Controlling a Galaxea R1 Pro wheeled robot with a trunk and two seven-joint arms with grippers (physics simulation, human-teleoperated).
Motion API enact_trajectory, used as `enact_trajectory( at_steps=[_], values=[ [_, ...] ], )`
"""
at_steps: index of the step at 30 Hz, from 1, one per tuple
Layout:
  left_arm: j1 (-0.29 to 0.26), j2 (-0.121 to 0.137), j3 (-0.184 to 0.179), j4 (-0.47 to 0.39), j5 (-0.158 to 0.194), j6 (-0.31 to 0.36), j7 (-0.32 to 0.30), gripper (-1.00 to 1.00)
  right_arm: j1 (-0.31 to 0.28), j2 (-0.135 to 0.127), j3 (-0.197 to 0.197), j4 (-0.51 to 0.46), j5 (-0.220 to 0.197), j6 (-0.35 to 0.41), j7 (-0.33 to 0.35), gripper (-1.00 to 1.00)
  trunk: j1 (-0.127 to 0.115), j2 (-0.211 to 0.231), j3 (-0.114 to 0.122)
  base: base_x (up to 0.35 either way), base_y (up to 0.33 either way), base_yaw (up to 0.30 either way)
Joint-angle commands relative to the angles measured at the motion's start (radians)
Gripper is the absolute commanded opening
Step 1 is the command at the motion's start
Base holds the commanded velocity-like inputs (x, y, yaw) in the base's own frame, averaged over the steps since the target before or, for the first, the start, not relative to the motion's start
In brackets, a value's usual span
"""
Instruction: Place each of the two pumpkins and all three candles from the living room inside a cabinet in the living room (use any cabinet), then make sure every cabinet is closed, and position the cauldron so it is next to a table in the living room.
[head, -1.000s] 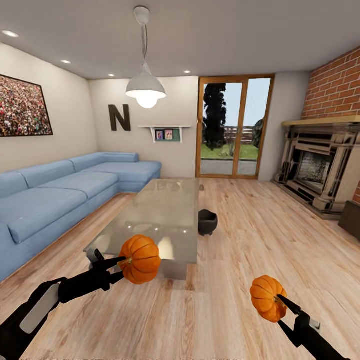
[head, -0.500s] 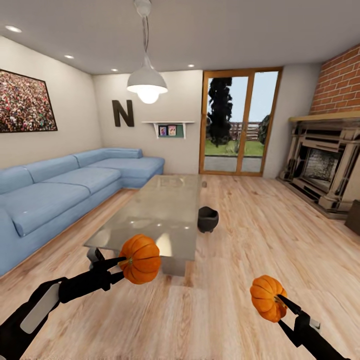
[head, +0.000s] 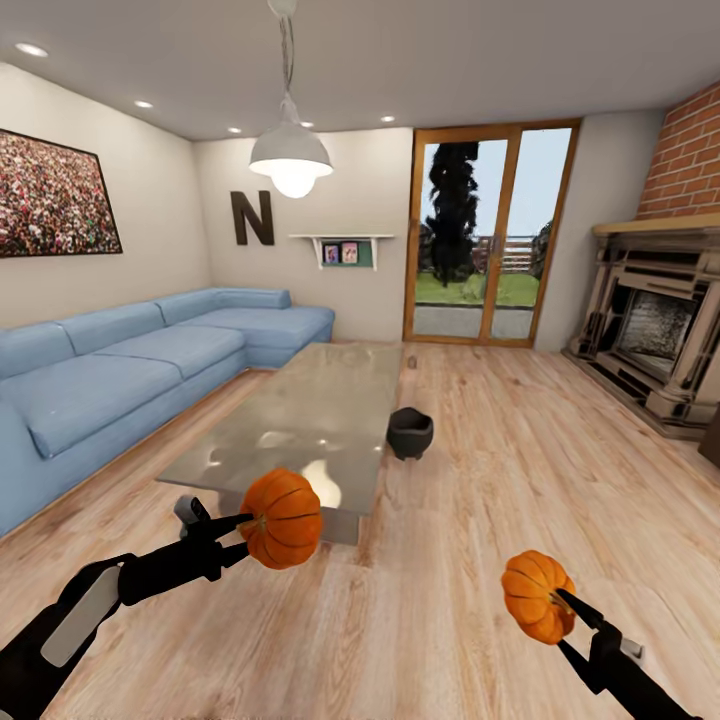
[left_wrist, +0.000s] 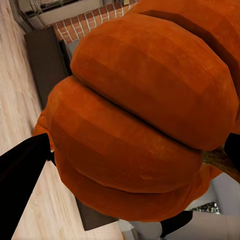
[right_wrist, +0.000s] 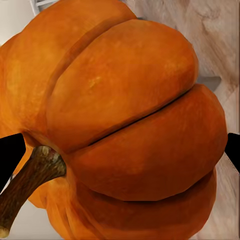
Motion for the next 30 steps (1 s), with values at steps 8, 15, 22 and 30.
enact_trajectory(
  at_steps=[8, 15, 22, 30],
  values=[
    [-0.001, 0.001, -0.002, 0.000, 0.009, 0.007, -0.001, -1.00, 0.000, -0.002, -0.002, 0.002, -0.009, 0.007, 0.001, -1.00, 0.000, -0.001, 0.000, 0.000, -0.278, 0.002],
    [-0.001, 0.001, -0.003, 0.000, 0.009, 0.008, -0.001, -1.00, 0.000, -0.001, -0.002, 0.002, -0.009, 0.007, 0.001, -1.00, 0.000, -0.001, 0.007, 0.000, -0.278, -0.172],
    [-0.001, 0.001, -0.002, 0.000, 0.009, 0.007, -0.001, -1.00, 0.000, 0.000, -0.002, 0.002, -0.007, 0.002, 0.000, -1.00, 0.000, -0.001, 0.015, 0.002, -0.258, -0.231],
    [-0.001, 0.001, -0.002, 0.001, 0.009, 0.008, 0.000, -1.00, 0.000, -0.001, -0.001, 0.008, -0.008, -0.020, 0.001, -1.00, 0.000, -0.001, 0.023, 0.072, -0.120, -0.247]
  ],
)
